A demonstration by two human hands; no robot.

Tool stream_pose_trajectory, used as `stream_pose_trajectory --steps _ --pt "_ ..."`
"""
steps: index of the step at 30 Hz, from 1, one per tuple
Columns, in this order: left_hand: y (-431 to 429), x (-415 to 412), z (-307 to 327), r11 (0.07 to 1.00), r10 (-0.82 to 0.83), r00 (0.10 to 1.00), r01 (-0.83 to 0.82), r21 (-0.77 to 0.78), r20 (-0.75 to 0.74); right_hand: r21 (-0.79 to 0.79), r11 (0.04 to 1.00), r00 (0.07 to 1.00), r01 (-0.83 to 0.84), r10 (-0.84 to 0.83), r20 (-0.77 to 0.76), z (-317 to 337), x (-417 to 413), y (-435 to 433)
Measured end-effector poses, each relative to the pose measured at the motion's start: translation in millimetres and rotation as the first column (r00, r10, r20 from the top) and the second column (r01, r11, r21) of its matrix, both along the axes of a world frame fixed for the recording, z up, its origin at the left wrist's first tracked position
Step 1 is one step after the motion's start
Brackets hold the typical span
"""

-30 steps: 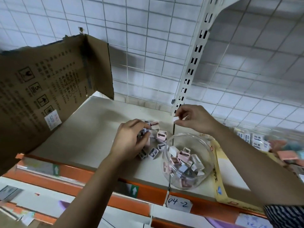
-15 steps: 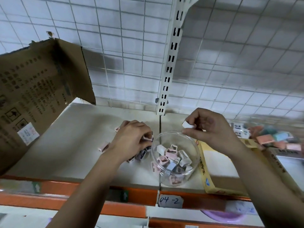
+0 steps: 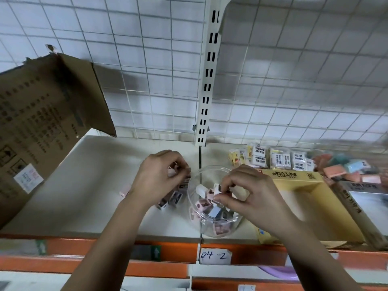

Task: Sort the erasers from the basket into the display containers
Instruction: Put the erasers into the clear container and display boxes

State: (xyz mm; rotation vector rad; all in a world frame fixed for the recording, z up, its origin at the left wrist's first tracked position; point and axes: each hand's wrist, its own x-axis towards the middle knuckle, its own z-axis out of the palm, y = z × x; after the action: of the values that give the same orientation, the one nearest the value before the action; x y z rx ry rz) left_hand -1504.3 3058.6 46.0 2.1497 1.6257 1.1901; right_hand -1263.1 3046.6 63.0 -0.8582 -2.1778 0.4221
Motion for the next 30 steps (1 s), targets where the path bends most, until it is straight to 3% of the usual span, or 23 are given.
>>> stream_pose_trajectory --steps 4,8,13,18,21,24,30 --pt "-14.8 9.5 15.1 1.0 -0.013 0.986 0.01 0.017 0.164 0.019 0.998 0.991 0.053 -0.05 -0.121 4.6 10.1 -2.6" --pt "-24.7 22.5 33.9 0.993 -0.093 0.976 0.078 0.083 0.195 -0.009 0.988 0.972 0.152 -0.151 -0.182 1.1 26.2 -4.8" --pt "-29.3 37.5 43.6 0.944 -0.323 0.945 0.317 0.098 0.057 -0.068 0.955 0.929 0.287 -0.295 -0.225 -10.8 39.4 -4.7" --pt "-24.7 50.2 34.0 0.907 -0.42 0.903 0.42 -0.016 -0.093 -0.097 0.945 0.922 0.313 -0.327 -0.209 -10.9 34.9 -4.1" --pt "-24.9 42.7 35.0 0.932 -0.355 0.932 0.359 0.056 -0.076 -0.127 0.949 0.93 0.288 -0.309 -0.199 -8.7 34.3 -4.0" --pt "-25.0 19.7 34.4 0.97 -0.181 0.983 0.184 0.16 -0.034 -0.2 0.954 0.944 0.224 -0.263 -0.198 1.9 34.6 1.4" --pt "-33.0 -19.5 5.7 0.992 0.003 0.999 -0.009 0.127 0.049 -0.332 0.943 0.995 0.006 -0.038 -0.092 42.6 14.4 33.4"
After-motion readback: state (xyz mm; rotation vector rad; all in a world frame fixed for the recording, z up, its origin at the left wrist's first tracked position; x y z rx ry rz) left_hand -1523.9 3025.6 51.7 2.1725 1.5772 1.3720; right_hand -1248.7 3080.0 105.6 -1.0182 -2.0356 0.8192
